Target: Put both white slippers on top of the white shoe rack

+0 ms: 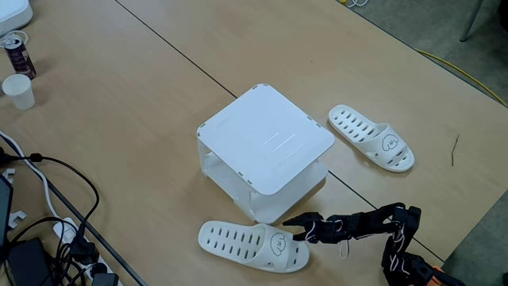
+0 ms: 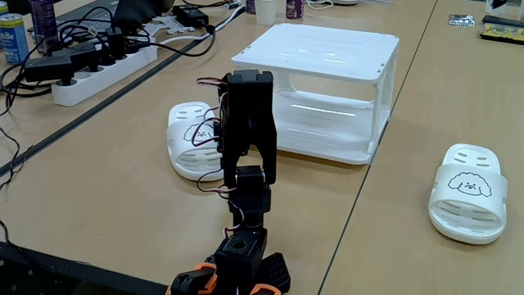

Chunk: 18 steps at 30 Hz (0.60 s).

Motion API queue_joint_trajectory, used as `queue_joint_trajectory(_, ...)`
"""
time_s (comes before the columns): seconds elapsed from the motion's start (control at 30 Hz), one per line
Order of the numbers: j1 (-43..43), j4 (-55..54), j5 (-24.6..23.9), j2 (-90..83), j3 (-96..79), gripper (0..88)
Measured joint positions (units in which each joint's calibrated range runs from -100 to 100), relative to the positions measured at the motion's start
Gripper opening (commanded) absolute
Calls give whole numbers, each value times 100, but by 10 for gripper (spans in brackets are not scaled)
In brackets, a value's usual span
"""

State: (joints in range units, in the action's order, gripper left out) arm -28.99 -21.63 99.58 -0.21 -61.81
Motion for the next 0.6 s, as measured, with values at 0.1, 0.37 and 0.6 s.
queue_joint_trajectory(0.1, -210, 0, 0, -115, -54, 238)
queue_joint_trajectory(0.37, -562, 9, 0, -313, -54, 238)
queue_joint_trajectory(0.6, -1011, 9, 0, -313, -54, 239)
